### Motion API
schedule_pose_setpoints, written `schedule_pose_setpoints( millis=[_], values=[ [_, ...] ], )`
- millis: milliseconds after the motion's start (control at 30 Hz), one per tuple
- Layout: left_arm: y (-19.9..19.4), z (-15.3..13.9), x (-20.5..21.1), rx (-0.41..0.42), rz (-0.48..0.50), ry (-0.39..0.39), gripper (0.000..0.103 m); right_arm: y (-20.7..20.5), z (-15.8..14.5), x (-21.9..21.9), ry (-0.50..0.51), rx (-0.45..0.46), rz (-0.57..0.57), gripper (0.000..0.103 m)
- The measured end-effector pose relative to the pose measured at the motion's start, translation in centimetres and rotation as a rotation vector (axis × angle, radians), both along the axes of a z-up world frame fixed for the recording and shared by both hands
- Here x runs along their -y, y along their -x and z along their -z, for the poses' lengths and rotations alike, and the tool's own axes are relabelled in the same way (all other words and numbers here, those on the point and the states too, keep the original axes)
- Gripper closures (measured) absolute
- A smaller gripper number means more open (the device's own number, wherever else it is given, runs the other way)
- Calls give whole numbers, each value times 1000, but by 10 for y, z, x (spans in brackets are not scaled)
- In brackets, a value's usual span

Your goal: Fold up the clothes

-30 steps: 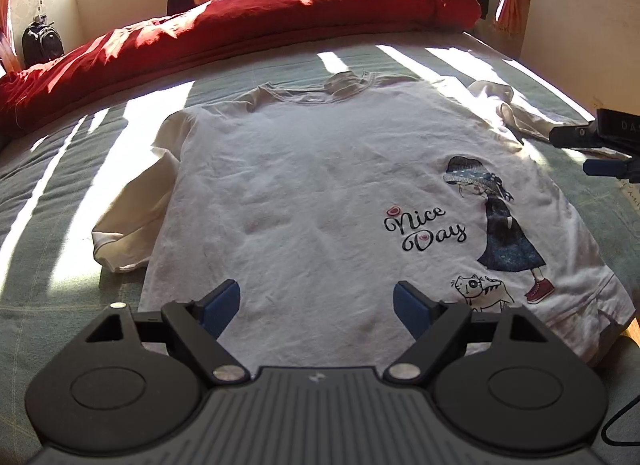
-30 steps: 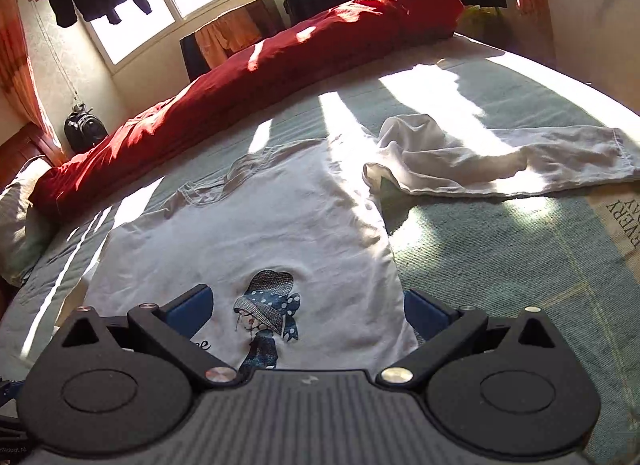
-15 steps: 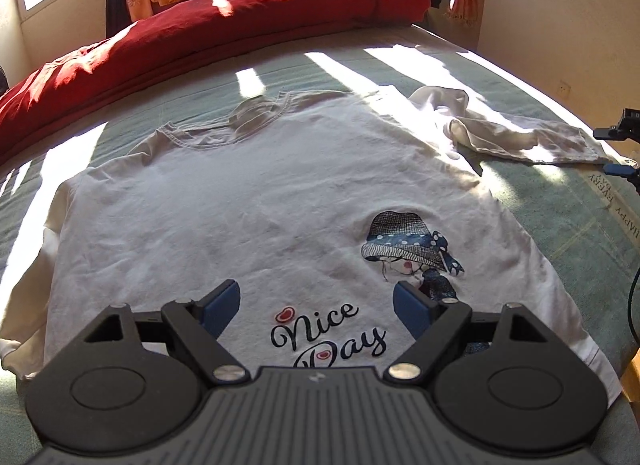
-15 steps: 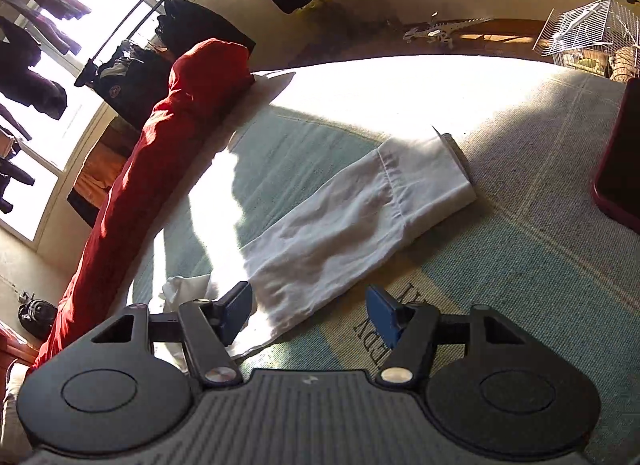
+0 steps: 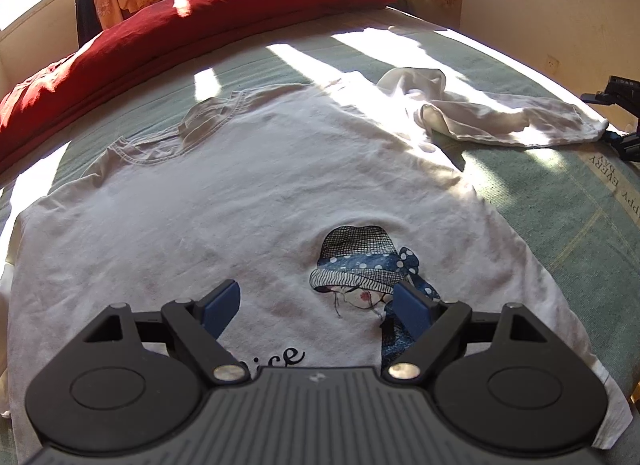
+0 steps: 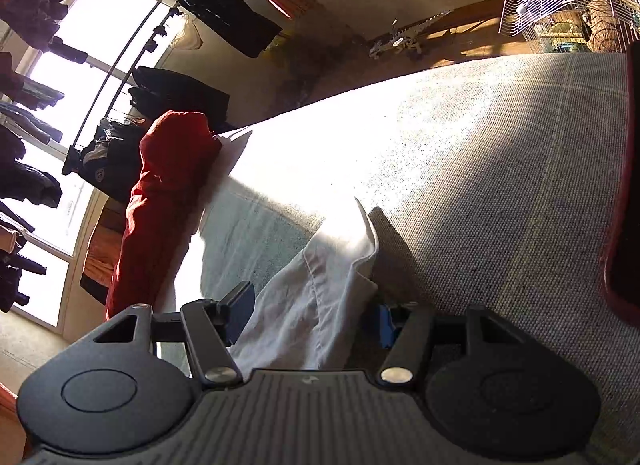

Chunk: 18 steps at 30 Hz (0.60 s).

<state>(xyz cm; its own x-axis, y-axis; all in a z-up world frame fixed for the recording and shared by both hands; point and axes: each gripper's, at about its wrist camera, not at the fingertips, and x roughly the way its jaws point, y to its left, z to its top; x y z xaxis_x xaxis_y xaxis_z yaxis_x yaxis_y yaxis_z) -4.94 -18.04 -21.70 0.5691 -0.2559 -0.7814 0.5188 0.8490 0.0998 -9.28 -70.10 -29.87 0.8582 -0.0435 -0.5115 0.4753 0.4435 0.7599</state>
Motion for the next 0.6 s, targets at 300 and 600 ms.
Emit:
schedule_pose_setpoints(
  millis=[300,600],
  values=[
    [-5,1,1,11,-6,-3,19,-2,-24,5,206,-80,26,95],
    [-4,-2,0,19,-1,16,19,6,-36,34,318,-291,120,75]
  ],
)
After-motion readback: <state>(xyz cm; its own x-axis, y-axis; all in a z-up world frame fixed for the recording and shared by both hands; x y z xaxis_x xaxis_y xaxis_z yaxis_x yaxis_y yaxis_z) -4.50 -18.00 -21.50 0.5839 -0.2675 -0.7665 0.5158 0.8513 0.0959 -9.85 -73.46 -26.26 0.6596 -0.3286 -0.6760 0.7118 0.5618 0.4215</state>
